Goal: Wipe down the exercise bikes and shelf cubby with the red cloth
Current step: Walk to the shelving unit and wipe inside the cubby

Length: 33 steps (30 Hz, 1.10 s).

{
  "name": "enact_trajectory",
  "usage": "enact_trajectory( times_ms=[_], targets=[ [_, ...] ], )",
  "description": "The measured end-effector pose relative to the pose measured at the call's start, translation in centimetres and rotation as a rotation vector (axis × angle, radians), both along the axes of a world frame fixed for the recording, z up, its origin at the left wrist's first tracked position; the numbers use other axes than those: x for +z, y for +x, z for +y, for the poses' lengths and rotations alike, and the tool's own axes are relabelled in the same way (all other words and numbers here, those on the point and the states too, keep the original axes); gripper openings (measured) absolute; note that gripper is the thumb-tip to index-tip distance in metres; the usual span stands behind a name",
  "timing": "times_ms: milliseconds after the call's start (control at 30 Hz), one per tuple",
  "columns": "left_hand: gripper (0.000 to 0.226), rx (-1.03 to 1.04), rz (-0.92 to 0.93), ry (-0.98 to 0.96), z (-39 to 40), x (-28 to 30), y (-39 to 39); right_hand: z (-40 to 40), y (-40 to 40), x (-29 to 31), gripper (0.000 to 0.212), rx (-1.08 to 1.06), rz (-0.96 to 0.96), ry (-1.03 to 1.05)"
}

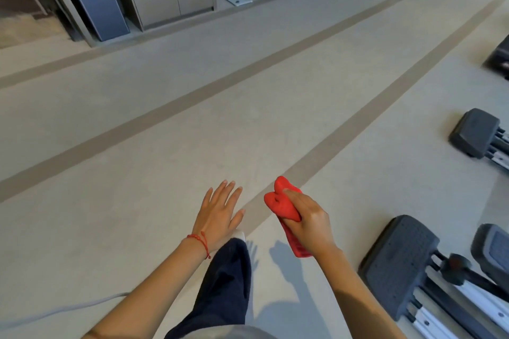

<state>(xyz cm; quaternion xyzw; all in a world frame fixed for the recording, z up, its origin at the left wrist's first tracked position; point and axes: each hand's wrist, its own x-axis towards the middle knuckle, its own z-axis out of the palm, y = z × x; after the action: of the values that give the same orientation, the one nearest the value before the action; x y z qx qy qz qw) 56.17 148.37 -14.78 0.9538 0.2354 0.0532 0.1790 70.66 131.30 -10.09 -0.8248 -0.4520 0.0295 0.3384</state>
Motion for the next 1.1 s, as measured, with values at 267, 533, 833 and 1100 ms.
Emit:
enact_trajectory(
  times_ms=[267,533,833,1100],
  targets=[
    [0.052,-0.020,0.021,0.013,14.6,0.7,15.1,14.5,13.9,1.0,0.043,-0.018,0.038,0.009],
    [0.052,0.003,0.038,-0.022,25.4,1.5,27.3,25.6,26.5,0.8,0.038,-0.037,0.007,0.029],
    [0.054,0.097,0.035,-0.047,37.5,0.7,43.5,38.8,44.2,0.9,0.024,0.013,0.064,0.007],
    [0.052,0.163,0.008,-0.053,47.6,2.4,56.4,49.7,58.1,2.2,0.043,0.124,-0.067,0.048]
  ],
)
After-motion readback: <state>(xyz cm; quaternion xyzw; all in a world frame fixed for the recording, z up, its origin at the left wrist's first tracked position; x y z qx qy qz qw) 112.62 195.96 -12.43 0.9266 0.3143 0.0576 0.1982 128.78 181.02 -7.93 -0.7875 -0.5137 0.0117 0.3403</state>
